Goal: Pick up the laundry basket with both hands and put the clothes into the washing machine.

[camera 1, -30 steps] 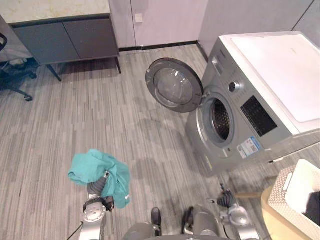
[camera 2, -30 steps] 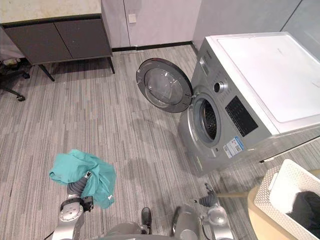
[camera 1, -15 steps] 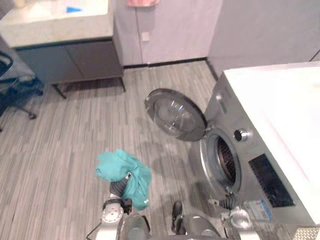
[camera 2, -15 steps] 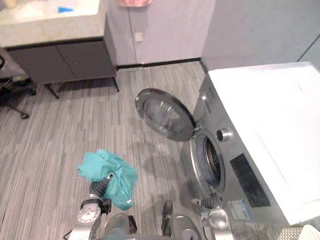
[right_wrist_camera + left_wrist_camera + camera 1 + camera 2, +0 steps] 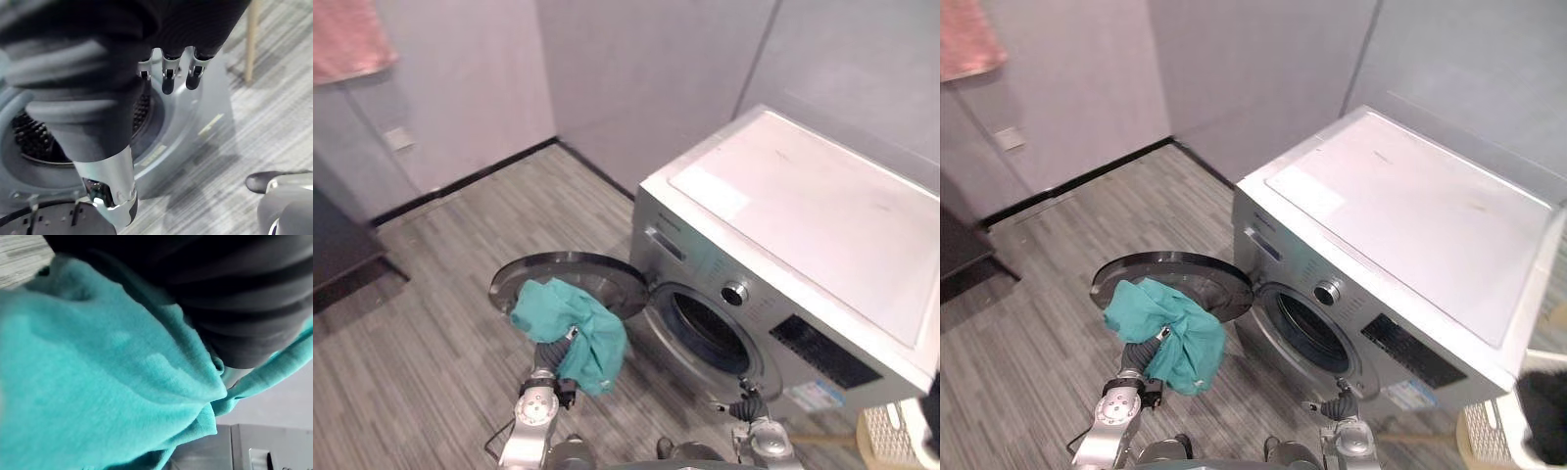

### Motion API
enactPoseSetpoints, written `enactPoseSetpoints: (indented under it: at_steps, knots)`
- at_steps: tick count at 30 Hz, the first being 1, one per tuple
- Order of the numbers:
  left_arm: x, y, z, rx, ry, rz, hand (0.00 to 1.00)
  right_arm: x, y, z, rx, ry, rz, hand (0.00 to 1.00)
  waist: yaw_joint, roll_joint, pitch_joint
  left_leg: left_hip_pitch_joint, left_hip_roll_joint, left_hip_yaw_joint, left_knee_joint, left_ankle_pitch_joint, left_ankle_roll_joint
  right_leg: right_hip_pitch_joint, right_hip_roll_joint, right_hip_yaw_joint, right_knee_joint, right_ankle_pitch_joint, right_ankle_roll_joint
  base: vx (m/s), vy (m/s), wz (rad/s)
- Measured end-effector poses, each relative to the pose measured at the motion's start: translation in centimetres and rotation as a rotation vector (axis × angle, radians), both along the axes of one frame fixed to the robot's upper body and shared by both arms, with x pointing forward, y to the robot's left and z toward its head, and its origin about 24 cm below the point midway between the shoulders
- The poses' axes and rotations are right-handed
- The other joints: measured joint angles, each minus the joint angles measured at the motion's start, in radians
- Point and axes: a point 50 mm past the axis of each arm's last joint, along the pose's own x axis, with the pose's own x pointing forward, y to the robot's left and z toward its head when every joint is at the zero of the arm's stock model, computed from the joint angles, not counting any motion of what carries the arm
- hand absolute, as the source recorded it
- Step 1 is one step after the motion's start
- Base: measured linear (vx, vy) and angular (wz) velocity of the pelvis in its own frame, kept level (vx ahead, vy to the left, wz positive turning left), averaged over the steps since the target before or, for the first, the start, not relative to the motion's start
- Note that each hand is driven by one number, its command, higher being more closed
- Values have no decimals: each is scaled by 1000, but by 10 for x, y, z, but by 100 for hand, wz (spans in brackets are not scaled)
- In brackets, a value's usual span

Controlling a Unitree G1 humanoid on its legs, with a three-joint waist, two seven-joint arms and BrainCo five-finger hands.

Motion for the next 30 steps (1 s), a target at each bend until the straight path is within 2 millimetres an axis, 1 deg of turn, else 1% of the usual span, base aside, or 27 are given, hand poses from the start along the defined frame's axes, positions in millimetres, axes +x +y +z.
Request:
enactPoseSetpoints:
  at_steps: [1,2,3,4,5,6,7,9,10,11,12,13,14,16,17,18,19,20,21,22,23,24,25,27,28,29,30]
  knots:
    - [-1,7,0,15,3,17,100,8,0,0,0,1,10,0,-1,12,5,1,10,75,-16,-1,2,-36,-37,-135,-17,29,-29,-122,110,-156]
    - [-2,12,0,25,7,30,100,14,0,2,-6,-5,19,0,-1,19,11,10,31,136,-21,-7,8,-59,-73,-302,-10,36,-46,-123,79,-155]
    - [-3,14,-1,28,13,34,100,15,0,1,-9,-1,30,0,-1,26,17,19,42,165,-20,-10,4,-65,-89,-393,-8,35,-55,-74,-30,-150]
    - [-5,16,-4,34,29,33,100,17,0,1,-15,6,45,0,1,50,30,33,71,216,-2,-29,-11,-51,-118,-562,-8,25,-79,-37,-77,-137]
    - [-6,17,-7,36,45,34,100,18,-3,2,-28,4,52,0,-1,51,31,44,89,233,36,-49,-27,-37,-136,-663,-16,50,-92,1,-79,-128]
    - [-7,17,-9,34,54,35,100,16,-6,1,-39,10,56,0,-4,60,31,50,100,235,55,-59,-33,-21,-132,-684,-27,78,-79,65,-98,-92]
    - [-8,13,-12,24,65,25,100,11,-13,0,-54,23,52,0,-8,75,36,56,121,223,71,-63,-34,-15,-111,-653,-37,80,-75,98,-136,-77]
    - [-7,7,-12,5,61,24,100,6,-19,-1,-71,40,49,0,-7,81,44,31,191,195,198,-63,-31,-12,-72,-623,-35,66,-92,96,-224,-68]
    - [-7,5,-13,-1,64,24,100,3,-23,-2,-80,48,45,0,-9,85,50,-5,238,144,315,-52,-9,-4,-54,-615,-20,51,-102,85,-213,-45]
    - [-5,4,-12,-7,59,23,100,1,-28,-1,-89,52,38,0,-12,83,75,-34,264,65,431,-15,42,22,-44,-600,5,35,-115,87,-169,-41]
    - [-5,2,-13,-13,63,25,100,1,-31,-1,-96,51,29,0,-12,78,88,-64,267,-3,497,15,50,39,-42,-588,17,24,-120,111,-158,-33]
    - [-5,0,-15,-18,70,20,100,1,-32,0,-103,47,19,0,-14,70,94,-94,248,-71,528,-5,33,43,-42,-579,23,11,-129,120,-99,-36]
    - [-3,-1,-14,-21,65,14,100,5,-36,2,-112,34,6,0,-15,67,96,-125,198,-162,528,-54,0,41,-46,-560,25,8,-131,106,-46,-34]
    - [-1,-3,-13,-20,59,6,100,6,-40,4,-127,28,-10,0,-14,63,99,-147,122,-261,465,-103,-39,39,-48,-534,21,6,-129,85,10,-39]
    - [0,-5,-13,-20,57,-2,100,8,-43,5,-124,23,-30,0,-14,64,100,-147,70,-317,363,-111,-51,39,-49,-520,22,5,-120,125,113,-45]
    - [1,-7,-12,-23,53,-7,100,8,-46,4,-122,29,-52,0,-15,69,103,-144,48,-341,271,-107,-52,28,-47,-507,39,-1,-108,127,146,-50]
    - [4,-9,-10,-26,43,-13,100,10,-47,6,-126,19,-57,0,-14,89,106,-136,44,-340,204,-81,-61,5,-40,-489,72,-7,-89,103,167,-49]
    - [7,-10,-8,-25,33,-17,100,13,-48,7,-131,10,-58,0,-13,98,117,-140,44,-334,194,-78,-46,-13,-36,-475,104,-19,-79,59,166,-61]
    - [16,-8,-2,-7,2,-15,100,20,-40,9,-113,-11,-60,0,-9,62,152,-163,30,-297,246,-90,-34,-67,-63,-439,179,-37,-59,44,192,-48]
    - [19,-6,0,-1,-8,-16,100,23,-38,9,-109,-19,-60,0,-8,55,162,-187,26,-292,272,-98,-25,-94,-69,-427,202,-41,-54,13,215,-46]
    - [29,-5,9,12,-44,-25,100,31,-36,13,-105,-42,-58,0,-6,39,200,-229,23,-272,330,-107,-11,-139,-82,-412,247,-47,-45,-28,158,-36]
    - [38,-7,16,22,-75,-36,100,41,-36,19,-108,-76,-63,0,-6,37,234,-274,26,-264,395,-128,-3,-187,-82,-395,292,-50,-41,-91,148,-45]
    - [41,-7,19,27,-90,-36,100,47,-36,22,-106,-98,-75,0,-6,37,243,-307,30,-256,430,-147,0,-226,-81,-381,323,-56,-35,-132,135,-53]
    - [49,-9,30,26,-140,-38,100,60,-35,32,-105,-152,-81,0,-7,41,270,-366,44,-234,504,-209,17,-306,-79,-348,399,-83,-17,-143,133,-46]
    - [59,-12,41,25,-189,-36,100,69,-34,41,-106,-201,-87,0,-6,40,296,-425,56,-223,581,-248,34,-379,-90,-335,485,-108,-16,-181,110,-26]
    - [68,-14,50,27,-227,-39,100,75,-33,48,-106,-242,-98,0,-6,40,300,-497,61,-223,652,-276,42,-457,-97,-327,558,-132,-13,-192,93,-19]
    - [72,-15,55,29,-249,-34,100,79,-32,52,-103,-263,-104,0,-5,38,301,-536,66,-223,687,-290,45,-499,-98,-321,592,-142,-12,-190,57,-17]
